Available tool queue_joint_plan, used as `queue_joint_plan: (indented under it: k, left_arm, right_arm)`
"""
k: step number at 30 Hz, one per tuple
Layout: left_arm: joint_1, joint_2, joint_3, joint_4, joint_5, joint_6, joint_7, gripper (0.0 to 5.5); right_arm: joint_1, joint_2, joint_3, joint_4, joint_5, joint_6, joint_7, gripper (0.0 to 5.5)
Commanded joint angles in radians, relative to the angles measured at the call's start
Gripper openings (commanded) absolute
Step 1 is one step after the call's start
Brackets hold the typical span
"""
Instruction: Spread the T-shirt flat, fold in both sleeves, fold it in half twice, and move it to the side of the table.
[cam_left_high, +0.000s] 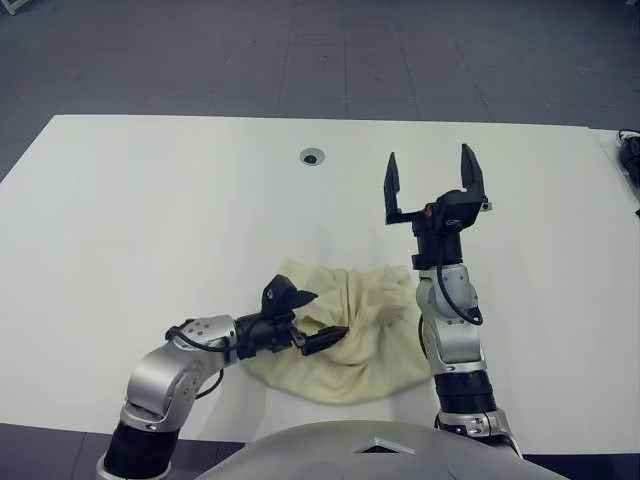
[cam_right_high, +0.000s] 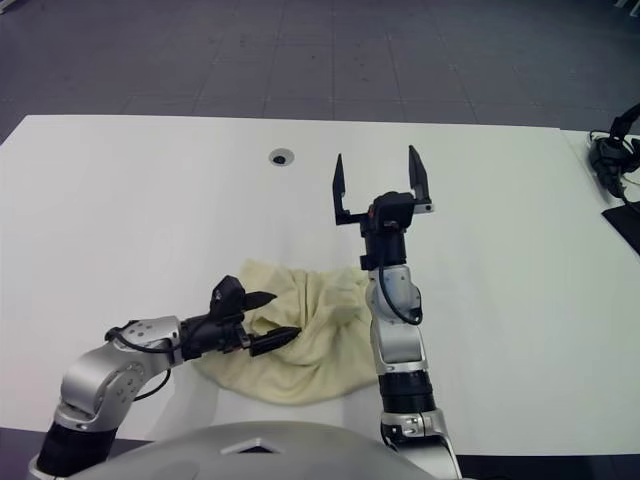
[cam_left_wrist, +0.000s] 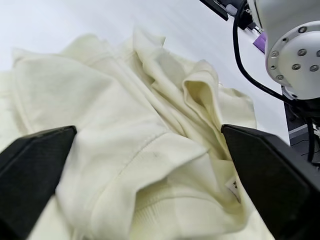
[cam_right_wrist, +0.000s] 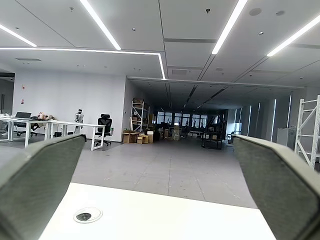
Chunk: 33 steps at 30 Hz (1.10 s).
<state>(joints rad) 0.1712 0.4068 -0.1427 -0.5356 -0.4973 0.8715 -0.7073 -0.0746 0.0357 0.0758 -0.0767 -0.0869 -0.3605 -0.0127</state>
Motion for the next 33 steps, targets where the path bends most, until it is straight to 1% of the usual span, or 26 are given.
queue_joint_plan:
  k: [1,4,7,12,17,21,25,29,31,33]
  left_arm:
    - [0.020,0.007,0.016,-0.052,-0.046,0.043,0.037,5.40]
    - [0.013,0.014,0.026,-0.064,-0.061,0.036,0.051,5.40]
    - [-0.026,-0.002,0.054,-0.064,-0.061,-0.020,0.070,5.40]
    - [-0.078,-0.021,0.075,-0.044,0.001,-0.251,0.063,5.40]
    - [-0.097,-0.025,0.123,-0.006,0.024,-0.365,0.090,5.40]
    - [-0.130,-0.040,0.175,0.057,0.069,-0.454,0.153,5.40]
    - [-0.130,-0.037,0.196,0.181,0.207,-0.691,0.183,5.40]
    - [-0.100,0.079,0.137,0.335,0.408,-1.046,0.089,5.40]
    - [-0.069,0.133,0.104,0.365,0.474,-1.160,0.046,5.40]
    - [-0.043,0.169,0.084,0.381,0.514,-1.226,0.021,5.40]
  right_arm:
    - [0.004,0.004,0.003,-0.020,0.005,0.014,-0.002,5.37]
    - [0.006,0.003,0.002,-0.026,0.005,0.017,-0.002,5.37]
    - [0.009,0.003,0.002,-0.034,0.004,0.020,-0.003,5.37]
    - [0.019,0.002,0.004,-0.052,-0.003,0.021,-0.005,5.37]
    - [0.025,0.002,0.000,-0.074,0.006,0.030,-0.003,5.37]
    - [0.034,0.003,-0.002,-0.093,0.007,0.038,-0.005,5.37]
    - [0.031,-0.001,-0.006,-0.096,0.017,0.049,0.003,5.37]
    - [0.035,-0.007,-0.012,-0.106,0.024,0.058,0.008,5.37]
    - [0.038,-0.010,-0.011,-0.111,0.027,0.064,0.012,5.37]
    - [0.040,-0.012,-0.011,-0.114,0.029,0.069,0.014,5.37]
